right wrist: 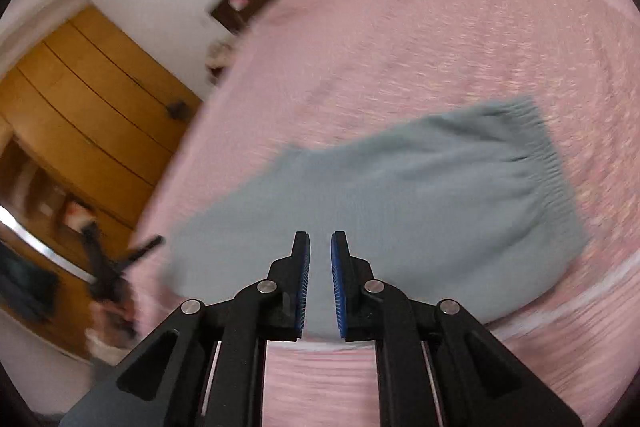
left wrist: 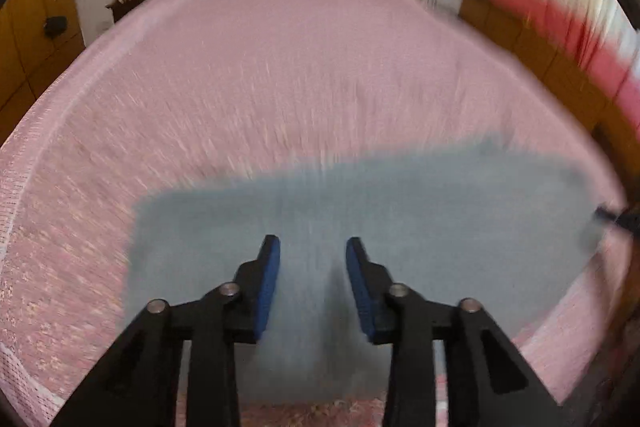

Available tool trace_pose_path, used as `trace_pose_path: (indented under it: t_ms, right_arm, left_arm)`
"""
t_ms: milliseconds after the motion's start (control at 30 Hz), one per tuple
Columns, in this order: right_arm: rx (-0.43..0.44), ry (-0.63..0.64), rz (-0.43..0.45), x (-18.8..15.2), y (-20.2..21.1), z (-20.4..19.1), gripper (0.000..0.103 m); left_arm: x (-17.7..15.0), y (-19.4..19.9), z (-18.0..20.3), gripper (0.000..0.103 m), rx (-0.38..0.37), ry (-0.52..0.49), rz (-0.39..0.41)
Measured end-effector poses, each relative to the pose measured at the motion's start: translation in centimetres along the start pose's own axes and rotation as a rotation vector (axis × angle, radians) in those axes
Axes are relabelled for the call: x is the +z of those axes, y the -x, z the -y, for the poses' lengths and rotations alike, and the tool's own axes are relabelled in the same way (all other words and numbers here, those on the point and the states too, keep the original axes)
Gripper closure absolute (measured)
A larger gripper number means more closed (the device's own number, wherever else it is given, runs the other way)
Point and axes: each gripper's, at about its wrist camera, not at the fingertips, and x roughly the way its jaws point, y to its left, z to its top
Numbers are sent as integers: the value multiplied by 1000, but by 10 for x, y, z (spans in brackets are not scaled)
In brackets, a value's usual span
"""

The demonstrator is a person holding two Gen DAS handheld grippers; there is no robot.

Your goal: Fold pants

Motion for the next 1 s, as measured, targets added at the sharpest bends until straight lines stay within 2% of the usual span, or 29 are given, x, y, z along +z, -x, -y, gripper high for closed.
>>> trace_pose_path:
  t_ms: [33, 67, 100, 233, 333, 400, 533, 600, 667, 833, 900, 1000]
  right_arm:
    - [-112, 50, -55, -5, -8, 10, 89]
    - [-196, 100, -120, -13, -16, 20, 90]
    - [-211, 130, -176, -22, -21, 28, 99]
    - [-133, 119, -138, -28, -2, 37, 101]
    - [-76, 39, -47, -35, 8, 52, 93]
    - [-41, -31, -53, -46, 3, 68, 93]
    - [48, -132, 0, -48, 8, 88, 93]
    - [53, -136, 19, -50, 17, 91, 93]
    - [44, -122, 27, -54, 21, 93, 93]
    - [11, -62, 76, -70, 20, 80, 93]
    - [19, -62, 93, -75, 20, 76, 93]
    - [56, -82, 109, -81, 20, 80, 93]
  left_arm:
    - [-8, -14, 7, 75, 54, -49, -11]
    - [-13, -21, 8, 75, 63, -70, -5]
    - [-19, -23, 6, 75, 48, -74, 7]
    - [-25, -4, -10, 75, 3, -13, 43]
    - [-28, 8, -25, 75, 38, 3, 78]
    - [-41, 16, -34, 75, 40, 21, 62]
    - [-61, 28, -66, 74, -89, 126, 117]
    - [-74, 28, -76, 72, -167, 144, 160]
    - [-83, 28, -81, 71, -208, 159, 192]
    - [-83, 33, -70, 63, -173, 120, 198]
    - [-83, 36, -66, 62, -155, 116, 193]
    - [-86, 43, -62, 52, -146, 147, 190]
